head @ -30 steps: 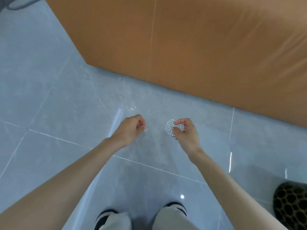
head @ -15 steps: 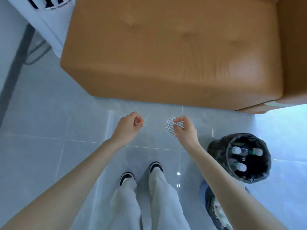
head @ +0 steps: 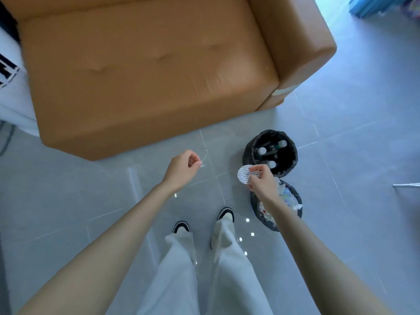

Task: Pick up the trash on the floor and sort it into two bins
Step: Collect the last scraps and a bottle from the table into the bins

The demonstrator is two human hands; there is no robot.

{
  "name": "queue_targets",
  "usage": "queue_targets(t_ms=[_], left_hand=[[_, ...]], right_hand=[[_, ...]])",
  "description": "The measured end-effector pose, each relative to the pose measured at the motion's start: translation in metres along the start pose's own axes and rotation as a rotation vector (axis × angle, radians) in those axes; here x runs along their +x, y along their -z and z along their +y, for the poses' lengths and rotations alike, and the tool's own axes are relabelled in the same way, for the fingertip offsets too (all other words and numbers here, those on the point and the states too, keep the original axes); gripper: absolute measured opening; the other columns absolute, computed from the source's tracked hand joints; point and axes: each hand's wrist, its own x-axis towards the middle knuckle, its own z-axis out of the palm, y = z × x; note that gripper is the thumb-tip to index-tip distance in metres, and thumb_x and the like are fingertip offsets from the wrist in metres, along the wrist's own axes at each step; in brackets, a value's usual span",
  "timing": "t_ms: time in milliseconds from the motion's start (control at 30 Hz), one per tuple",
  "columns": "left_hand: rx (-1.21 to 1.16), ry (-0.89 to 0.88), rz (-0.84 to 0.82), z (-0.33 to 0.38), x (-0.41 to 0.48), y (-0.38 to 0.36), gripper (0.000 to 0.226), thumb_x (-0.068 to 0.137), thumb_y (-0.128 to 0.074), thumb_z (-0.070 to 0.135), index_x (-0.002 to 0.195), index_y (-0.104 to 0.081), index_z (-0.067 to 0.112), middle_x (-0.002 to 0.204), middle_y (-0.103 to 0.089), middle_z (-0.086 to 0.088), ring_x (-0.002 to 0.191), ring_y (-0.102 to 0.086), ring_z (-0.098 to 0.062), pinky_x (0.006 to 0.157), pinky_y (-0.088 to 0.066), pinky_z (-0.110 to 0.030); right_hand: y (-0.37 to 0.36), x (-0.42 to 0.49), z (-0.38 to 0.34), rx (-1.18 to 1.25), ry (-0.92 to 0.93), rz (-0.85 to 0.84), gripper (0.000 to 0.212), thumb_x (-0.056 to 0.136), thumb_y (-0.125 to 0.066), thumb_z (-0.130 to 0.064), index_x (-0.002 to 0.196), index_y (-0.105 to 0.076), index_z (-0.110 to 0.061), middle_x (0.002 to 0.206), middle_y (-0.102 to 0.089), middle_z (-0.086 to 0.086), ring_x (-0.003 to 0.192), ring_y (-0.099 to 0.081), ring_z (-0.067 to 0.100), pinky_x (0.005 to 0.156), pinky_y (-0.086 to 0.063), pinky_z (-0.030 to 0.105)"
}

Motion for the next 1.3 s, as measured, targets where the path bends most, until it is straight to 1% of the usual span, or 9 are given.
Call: queue_targets(t_ms=[67, 333, 500, 667, 933, 1067, 1167, 1233, 1300], left_hand=[[0.03, -0.01, -0.055, 0.012, -0.001, -0.024, 0.004, 0.088, -0.06, 0.016, 0.085, -0.058, 0.017, 0.08, -0.061, 0.003, 0.074, -0.055, -0.014, 0.068, -0.04, -0.021], [0.128, -0.047, -0.214, 0.054, 0.011, -0.145, 0.009, 0.088, -0.06, 0.018, 0.08, -0.056, 0.019, 0.076, -0.06, 0.007, 0.074, -0.057, -0.014, 0.068, -0.04, -0.021], [0.122, 0.023, -0.243, 0.063, 0.02, -0.24, 0.008, 0.089, -0.059, 0.018, 0.082, -0.056, 0.018, 0.078, -0.059, 0.006, 0.075, -0.055, -0.013, 0.064, -0.04, -0.017], [0.127, 0.132, -0.242, 0.051, 0.027, -0.329, 0.004, 0.09, -0.058, 0.016, 0.086, -0.059, 0.015, 0.082, -0.06, 0.003, 0.078, -0.054, -0.014, 0.071, -0.039, -0.022], [0.044, 0.248, -0.157, 0.014, 0.062, -0.448, 0.004, 0.09, -0.058, 0.016, 0.092, -0.061, 0.015, 0.086, -0.061, 0.004, 0.085, -0.057, -0.015, 0.076, -0.043, -0.026], [-0.016, 0.291, -0.142, -0.013, 0.09, -0.498, 0.002, 0.09, -0.059, 0.018, 0.089, -0.06, 0.019, 0.089, -0.063, 0.001, 0.087, -0.061, -0.019, 0.08, -0.05, -0.032], [-0.001, 0.296, -0.122, -0.034, 0.111, -0.527, 0.004, 0.09, -0.06, 0.018, 0.092, -0.061, 0.016, 0.092, -0.063, 0.0, 0.092, -0.06, -0.019, 0.079, -0.047, -0.029], [0.031, 0.285, -0.155, -0.048, 0.124, -0.542, 0.012, 0.09, -0.059, 0.02, 0.1, -0.064, 0.014, 0.1, -0.064, 0.001, 0.098, -0.059, -0.017, 0.082, -0.045, -0.026], [0.105, 0.254, -0.213, -0.061, 0.129, -0.551, 0.021, 0.092, -0.058, 0.023, 0.11, -0.064, 0.014, 0.113, -0.064, 0.001, 0.105, -0.057, -0.015, 0.087, -0.043, -0.025]], right_hand=[[0.021, -0.004, 0.024, 0.019, -0.056, 0.039, 0.024, 0.085, -0.043, -0.001, 0.102, -0.051, -0.015, 0.103, -0.055, 0.003, 0.092, -0.06, 0.028, 0.08, -0.051, 0.044], [0.096, 0.003, 0.128, 0.127, -0.268, 0.12, 0.026, 0.086, -0.04, 0.003, 0.106, -0.047, -0.013, 0.089, -0.051, -0.001, 0.071, -0.053, 0.024, 0.063, -0.042, 0.032], [0.135, 0.03, 0.205, 0.045, -0.334, 0.091, 0.029, 0.084, -0.043, 0.002, 0.107, -0.047, -0.016, 0.107, -0.052, 0.0, 0.096, -0.054, 0.026, 0.081, -0.046, 0.038], [0.166, 0.07, 0.273, -0.016, -0.354, -0.009, 0.035, 0.084, -0.043, 0.004, 0.112, -0.055, -0.012, 0.109, -0.054, -0.002, 0.097, -0.049, 0.015, 0.077, -0.038, 0.023], [0.17, 0.152, 0.357, 0.028, -0.367, -0.054, 0.044, 0.082, -0.043, 0.005, 0.113, -0.063, -0.018, 0.114, -0.06, -0.005, 0.104, -0.055, 0.014, 0.079, -0.043, 0.023], [0.147, 0.189, 0.394, 0.079, -0.367, -0.055, 0.043, 0.083, -0.047, 0.007, 0.113, -0.064, -0.019, 0.114, -0.06, -0.006, 0.088, -0.058, 0.01, 0.063, -0.043, 0.015], [0.127, 0.211, 0.415, 0.089, -0.353, -0.058, 0.042, 0.083, -0.05, 0.006, 0.115, -0.064, -0.018, 0.116, -0.061, -0.004, 0.086, -0.056, 0.01, 0.075, -0.049, 0.018], [0.118, 0.221, 0.426, 0.1, -0.355, -0.066, 0.042, 0.085, -0.051, 0.004, 0.117, -0.063, -0.019, 0.108, -0.059, -0.003, 0.07, -0.054, 0.006, 0.06, -0.044, 0.006], [0.112, 0.227, 0.434, 0.096, -0.365, -0.022, 0.037, 0.086, -0.052, -0.001, 0.114, -0.064, -0.022, 0.105, -0.056, -0.002, 0.069, -0.055, 0.006, 0.055, -0.042, 0.008]])
